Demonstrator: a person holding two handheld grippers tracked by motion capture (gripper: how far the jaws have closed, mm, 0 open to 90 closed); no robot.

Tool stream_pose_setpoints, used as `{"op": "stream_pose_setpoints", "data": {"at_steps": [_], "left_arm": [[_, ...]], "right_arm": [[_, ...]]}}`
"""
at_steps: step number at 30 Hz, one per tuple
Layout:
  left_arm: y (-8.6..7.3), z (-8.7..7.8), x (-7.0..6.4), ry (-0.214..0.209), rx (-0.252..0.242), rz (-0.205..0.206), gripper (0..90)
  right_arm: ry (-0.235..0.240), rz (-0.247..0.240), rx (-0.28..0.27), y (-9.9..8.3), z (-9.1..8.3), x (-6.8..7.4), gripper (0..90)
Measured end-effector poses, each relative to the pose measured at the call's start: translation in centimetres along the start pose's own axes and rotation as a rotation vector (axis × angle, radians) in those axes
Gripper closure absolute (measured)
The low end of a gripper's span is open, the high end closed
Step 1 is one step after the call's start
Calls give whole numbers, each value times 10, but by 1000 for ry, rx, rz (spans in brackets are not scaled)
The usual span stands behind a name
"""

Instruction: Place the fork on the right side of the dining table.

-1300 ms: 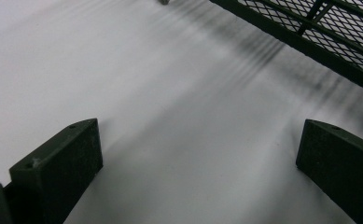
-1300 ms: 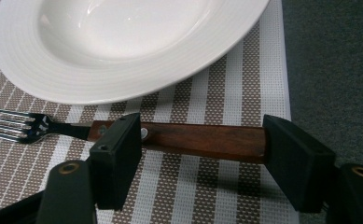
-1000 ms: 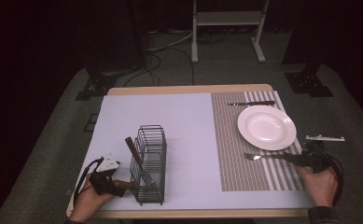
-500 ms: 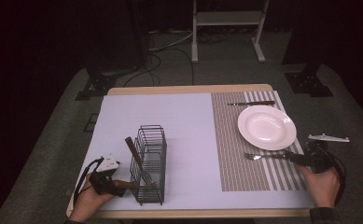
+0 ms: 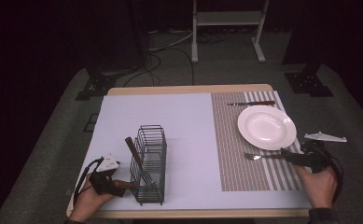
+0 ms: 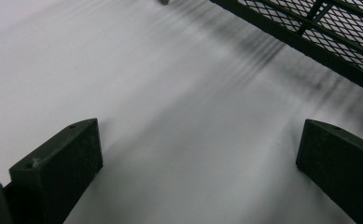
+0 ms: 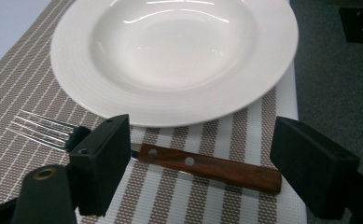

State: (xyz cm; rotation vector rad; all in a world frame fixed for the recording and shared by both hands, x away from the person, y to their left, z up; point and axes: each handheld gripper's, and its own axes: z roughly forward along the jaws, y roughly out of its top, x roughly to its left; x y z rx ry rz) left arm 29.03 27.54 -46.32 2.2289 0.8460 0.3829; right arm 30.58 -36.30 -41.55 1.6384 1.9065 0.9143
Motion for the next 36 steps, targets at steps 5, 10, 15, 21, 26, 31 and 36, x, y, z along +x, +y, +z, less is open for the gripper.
{"op": "stream_pose_setpoints", "data": {"at_steps": [5,10,15,21,26,31,36], "left_arm": [[0,0,0,0,0,0,0],[0,0,0,0,0,0,0],[0,0,0,0,0,0,0],[0,0,0,0,0,0,0],[0,0,0,0,0,0,0],[0,0,0,0,0,0,0],[0,0,0,-1,0,1,0]], "right_arm": [[20,-34,-21,4,-2,12,192],[45,-64,-26,7,-1,24,192],[71,-89,-30,9,0,35,192],[108,-102,-37,11,1,44,192],[134,-125,-42,13,3,53,192],[161,-155,-46,14,7,65,192],[188,-179,-44,14,13,74,192]]}}
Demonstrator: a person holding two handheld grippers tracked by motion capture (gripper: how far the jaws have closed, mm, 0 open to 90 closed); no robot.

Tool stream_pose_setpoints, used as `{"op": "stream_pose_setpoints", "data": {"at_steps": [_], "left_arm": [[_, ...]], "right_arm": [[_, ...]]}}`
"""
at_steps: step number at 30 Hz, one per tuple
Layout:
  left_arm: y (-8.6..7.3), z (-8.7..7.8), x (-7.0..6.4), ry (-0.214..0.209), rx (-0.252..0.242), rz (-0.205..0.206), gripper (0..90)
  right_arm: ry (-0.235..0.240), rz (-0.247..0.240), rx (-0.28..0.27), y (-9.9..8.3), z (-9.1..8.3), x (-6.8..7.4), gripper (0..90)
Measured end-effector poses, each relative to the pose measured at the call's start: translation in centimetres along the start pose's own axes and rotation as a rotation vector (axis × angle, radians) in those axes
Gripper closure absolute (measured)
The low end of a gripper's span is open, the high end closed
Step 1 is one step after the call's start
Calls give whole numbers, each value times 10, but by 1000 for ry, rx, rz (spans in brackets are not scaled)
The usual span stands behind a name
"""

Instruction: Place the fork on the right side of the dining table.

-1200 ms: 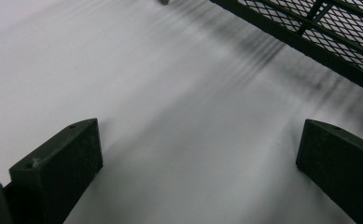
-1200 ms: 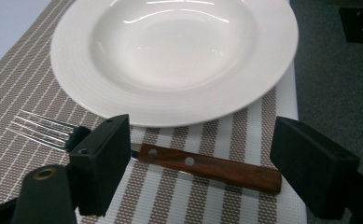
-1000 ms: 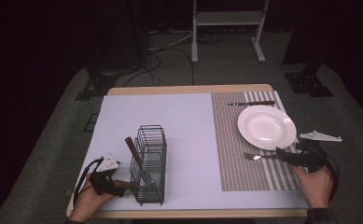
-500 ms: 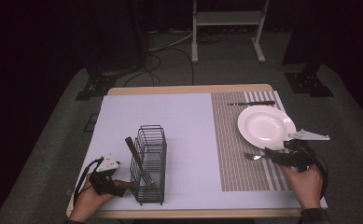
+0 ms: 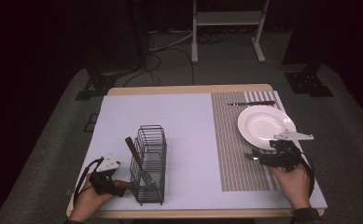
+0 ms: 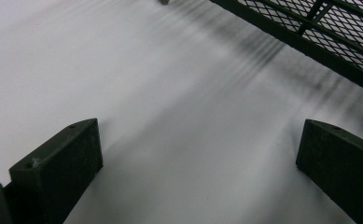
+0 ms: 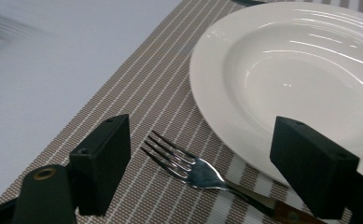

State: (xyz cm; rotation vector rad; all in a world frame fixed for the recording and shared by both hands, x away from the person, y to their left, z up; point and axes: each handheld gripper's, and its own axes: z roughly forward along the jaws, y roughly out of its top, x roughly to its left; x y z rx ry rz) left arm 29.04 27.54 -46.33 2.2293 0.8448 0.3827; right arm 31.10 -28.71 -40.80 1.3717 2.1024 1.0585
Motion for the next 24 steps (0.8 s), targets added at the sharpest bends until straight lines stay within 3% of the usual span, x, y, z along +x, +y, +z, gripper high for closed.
{"op": "stream_pose_setpoints", "data": {"at_steps": [15,24], "left_arm": [[0,0,0,0,0,0,0],[0,0,0,0,0,0,0]], "right_arm": [[66,-97,12,10,23,36,195],[166,-165,18,18,45,68,197]]}}
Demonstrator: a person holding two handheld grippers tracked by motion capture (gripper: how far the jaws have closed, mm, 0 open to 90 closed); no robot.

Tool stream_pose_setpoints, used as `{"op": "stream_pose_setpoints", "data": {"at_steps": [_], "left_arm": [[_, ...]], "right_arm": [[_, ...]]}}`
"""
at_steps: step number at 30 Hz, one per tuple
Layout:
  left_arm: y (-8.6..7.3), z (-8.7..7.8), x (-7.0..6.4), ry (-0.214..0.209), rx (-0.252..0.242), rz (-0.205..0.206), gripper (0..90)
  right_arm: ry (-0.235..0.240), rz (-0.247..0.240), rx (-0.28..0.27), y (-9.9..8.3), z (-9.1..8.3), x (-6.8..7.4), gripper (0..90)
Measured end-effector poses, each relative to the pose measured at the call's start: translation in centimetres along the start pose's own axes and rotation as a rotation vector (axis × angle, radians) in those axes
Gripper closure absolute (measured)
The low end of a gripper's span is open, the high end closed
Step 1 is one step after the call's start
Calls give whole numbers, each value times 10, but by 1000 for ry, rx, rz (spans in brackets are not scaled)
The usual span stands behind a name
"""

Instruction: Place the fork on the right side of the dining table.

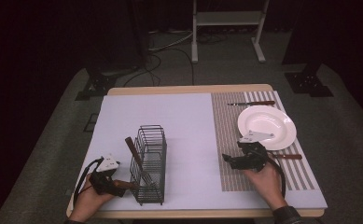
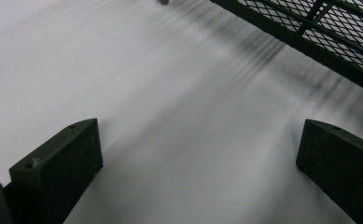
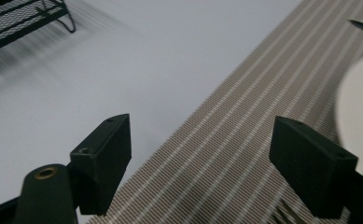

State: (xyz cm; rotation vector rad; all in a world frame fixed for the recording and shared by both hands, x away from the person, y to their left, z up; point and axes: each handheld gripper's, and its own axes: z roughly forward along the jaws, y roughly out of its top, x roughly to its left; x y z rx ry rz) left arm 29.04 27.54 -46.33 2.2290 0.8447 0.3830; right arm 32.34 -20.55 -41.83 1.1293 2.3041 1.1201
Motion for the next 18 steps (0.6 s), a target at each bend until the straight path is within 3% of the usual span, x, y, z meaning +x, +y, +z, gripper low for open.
{"op": "stream_pose_setpoints", "data": {"at_steps": [18], "left_arm": [[0,0,0,0,3,3,0]], "right_arm": [[127,-114,19,17,48,48,197]]}}
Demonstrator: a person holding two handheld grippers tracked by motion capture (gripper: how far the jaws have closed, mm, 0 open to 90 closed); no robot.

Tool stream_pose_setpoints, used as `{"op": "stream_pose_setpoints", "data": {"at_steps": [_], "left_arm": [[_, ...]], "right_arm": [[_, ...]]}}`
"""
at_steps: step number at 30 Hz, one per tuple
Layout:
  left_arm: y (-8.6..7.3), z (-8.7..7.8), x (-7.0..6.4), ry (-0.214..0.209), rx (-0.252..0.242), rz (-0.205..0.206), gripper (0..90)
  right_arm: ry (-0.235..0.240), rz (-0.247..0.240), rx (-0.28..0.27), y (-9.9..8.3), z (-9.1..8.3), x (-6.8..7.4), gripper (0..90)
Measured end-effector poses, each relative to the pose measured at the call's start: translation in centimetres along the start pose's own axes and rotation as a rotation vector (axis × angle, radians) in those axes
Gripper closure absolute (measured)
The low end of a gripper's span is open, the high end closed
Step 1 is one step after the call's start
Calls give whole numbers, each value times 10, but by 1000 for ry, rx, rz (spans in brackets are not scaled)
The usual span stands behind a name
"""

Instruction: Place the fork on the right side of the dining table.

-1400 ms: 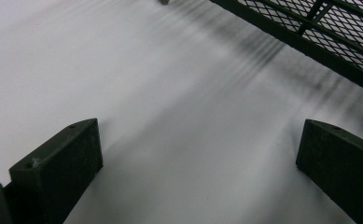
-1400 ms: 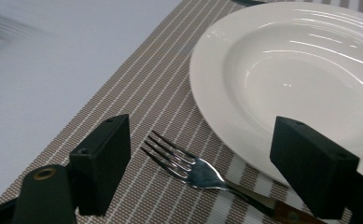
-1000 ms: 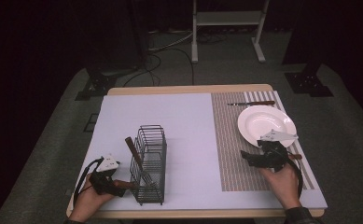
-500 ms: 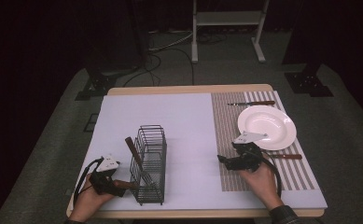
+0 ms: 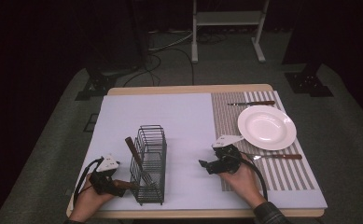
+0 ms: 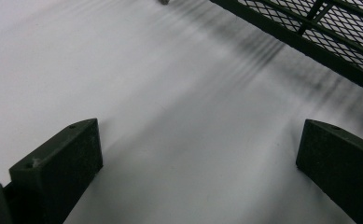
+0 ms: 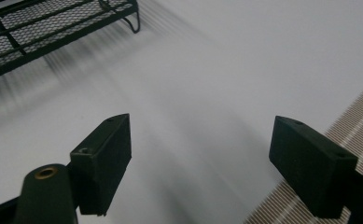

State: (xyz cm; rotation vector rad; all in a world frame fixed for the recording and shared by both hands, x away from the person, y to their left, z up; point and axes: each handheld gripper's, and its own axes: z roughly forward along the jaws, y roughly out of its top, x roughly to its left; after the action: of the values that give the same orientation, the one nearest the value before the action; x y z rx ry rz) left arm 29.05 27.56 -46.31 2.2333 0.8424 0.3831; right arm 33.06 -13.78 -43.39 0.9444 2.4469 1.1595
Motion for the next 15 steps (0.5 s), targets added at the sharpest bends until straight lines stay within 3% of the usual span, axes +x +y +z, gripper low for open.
{"op": "stream_pose_setpoints", "data": {"at_steps": [15], "left_arm": [[0,0,0,0,0,0,0]], "right_arm": [[70,-96,39,3,39,32,170]]}}
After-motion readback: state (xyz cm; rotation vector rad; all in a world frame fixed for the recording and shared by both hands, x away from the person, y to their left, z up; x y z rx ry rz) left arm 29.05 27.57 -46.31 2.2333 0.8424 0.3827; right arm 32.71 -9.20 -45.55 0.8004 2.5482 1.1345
